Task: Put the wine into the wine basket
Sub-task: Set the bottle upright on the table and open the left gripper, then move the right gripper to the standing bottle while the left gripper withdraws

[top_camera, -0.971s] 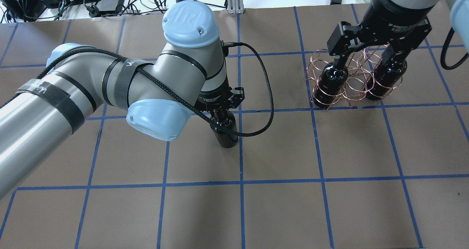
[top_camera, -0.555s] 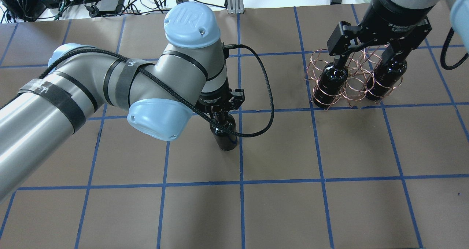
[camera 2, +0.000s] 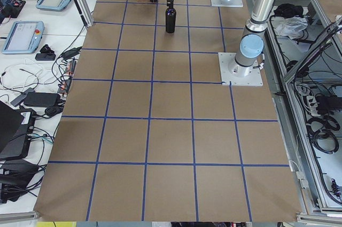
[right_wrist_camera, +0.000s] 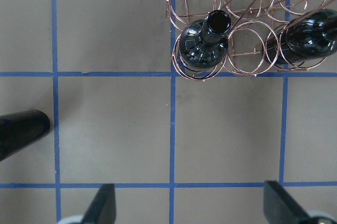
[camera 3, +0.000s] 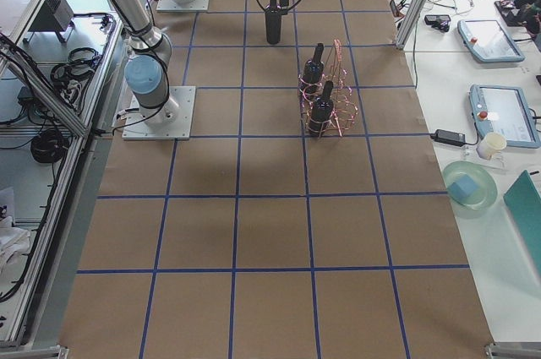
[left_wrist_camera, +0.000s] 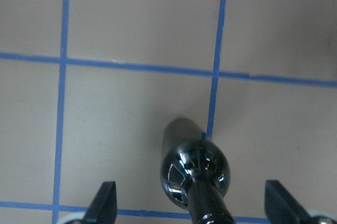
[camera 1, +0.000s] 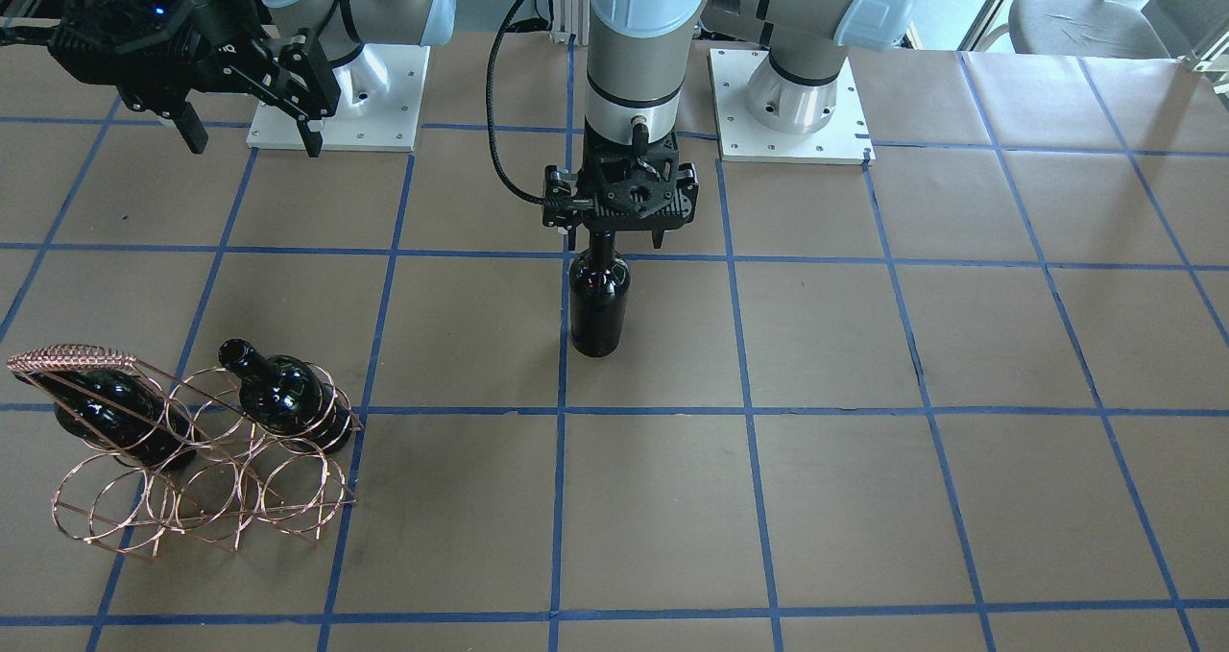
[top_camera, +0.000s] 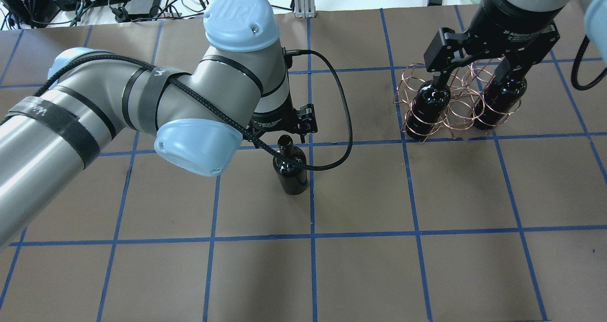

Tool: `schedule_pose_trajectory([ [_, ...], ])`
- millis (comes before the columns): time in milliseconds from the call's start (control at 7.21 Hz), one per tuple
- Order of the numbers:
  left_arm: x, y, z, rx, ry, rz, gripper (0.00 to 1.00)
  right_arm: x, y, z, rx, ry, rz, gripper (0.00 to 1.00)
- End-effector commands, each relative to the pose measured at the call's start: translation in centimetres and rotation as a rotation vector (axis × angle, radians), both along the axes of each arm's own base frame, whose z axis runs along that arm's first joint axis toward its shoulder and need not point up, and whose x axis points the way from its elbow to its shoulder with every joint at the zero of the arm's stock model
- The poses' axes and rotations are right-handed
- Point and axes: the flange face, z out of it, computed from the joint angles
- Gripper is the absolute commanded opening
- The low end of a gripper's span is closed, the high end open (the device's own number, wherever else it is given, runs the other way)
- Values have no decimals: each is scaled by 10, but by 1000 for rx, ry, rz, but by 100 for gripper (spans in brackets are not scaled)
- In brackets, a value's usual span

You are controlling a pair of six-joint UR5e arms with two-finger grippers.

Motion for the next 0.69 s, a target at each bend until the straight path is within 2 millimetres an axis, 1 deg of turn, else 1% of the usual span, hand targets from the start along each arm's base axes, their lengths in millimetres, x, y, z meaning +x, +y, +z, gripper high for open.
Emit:
schedule_pose_trajectory([
  [0, 73, -42, 57, -45, 12, 115, 100, 5, 7, 9, -20, -10, 0, 100],
  [139, 112, -48, 70, -47, -12, 73, 100, 9, 8, 13, -25, 0, -6, 100],
  [277, 139, -49, 76, -41, -32, 105, 100, 38, 13, 8, -21, -7, 2, 100],
  [416, 171, -48, 85, -38, -40, 122, 100, 93, 17, -2, -43, -16, 34, 100],
  [555, 196, -44, 87, -2, -49, 87, 100, 146, 22, -17, -56, -27, 74, 100],
])
